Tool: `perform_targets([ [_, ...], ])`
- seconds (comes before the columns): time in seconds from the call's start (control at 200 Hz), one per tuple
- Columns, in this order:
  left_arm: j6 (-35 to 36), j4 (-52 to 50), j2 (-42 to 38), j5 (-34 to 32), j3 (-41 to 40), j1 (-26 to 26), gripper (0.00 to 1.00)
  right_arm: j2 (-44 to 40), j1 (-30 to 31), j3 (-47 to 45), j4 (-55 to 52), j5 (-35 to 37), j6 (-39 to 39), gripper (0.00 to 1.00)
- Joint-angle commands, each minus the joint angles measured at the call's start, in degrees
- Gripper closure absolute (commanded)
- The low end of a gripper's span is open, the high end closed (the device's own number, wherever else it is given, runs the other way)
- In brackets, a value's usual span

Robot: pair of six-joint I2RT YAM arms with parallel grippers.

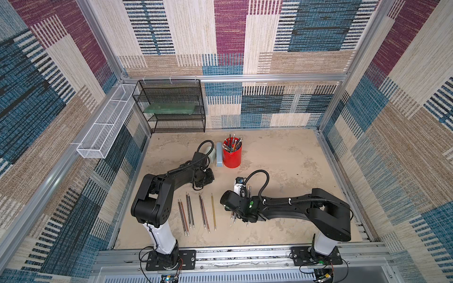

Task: Remove the protective cover of the pencils
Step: Place the protective sleeve at the center of the board.

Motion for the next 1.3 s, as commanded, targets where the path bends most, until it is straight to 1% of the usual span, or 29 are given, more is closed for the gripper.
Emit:
perform_targets([
  [0.0, 1.65, -3.08, 0.95, -2.83, 0.85, -0.08, 1.0, -1.34, -0.4, -0.83, -0.3, 2.29, 1.25, 0.61],
  [0.466, 2.19, -5.78, 0.93, -4.31, 2.08, -0.4, 1.0, -0.27, -1.18, -0.67, -0.66, 2.11, 1.09, 0.61],
  [0.586, 2.41, -5.87, 0.68, -4.48, 2.25, -0.63, 0.94, -0.22, -1.37, -0.79, -0.6, 2.05, 1.08, 0.61],
  [0.766, 2.65, -6.8, 0.78, -5.0, 2.87, -0.85, 0.88, 0.09, -1.7, -0.93, -0.43, 1.7, 1.08, 0.61],
  [1.037, 2.76, -7.3, 0.42, -5.09, 3.13, -1.05, 0.83, 0.36, -2.08, -0.93, -0.26, 1.37, 0.9, 0.61],
  [1.172, 2.82, -7.43, 0.26, -5.24, 3.22, -1.12, 0.79, 0.54, -2.26, -0.93, -0.25, 1.14, 0.92, 0.62],
  [1.297, 2.88, -7.47, 0.35, -5.18, 3.25, -1.22, 0.79, 0.61, -2.47, -0.93, -0.31, 1.11, 0.81, 0.62],
])
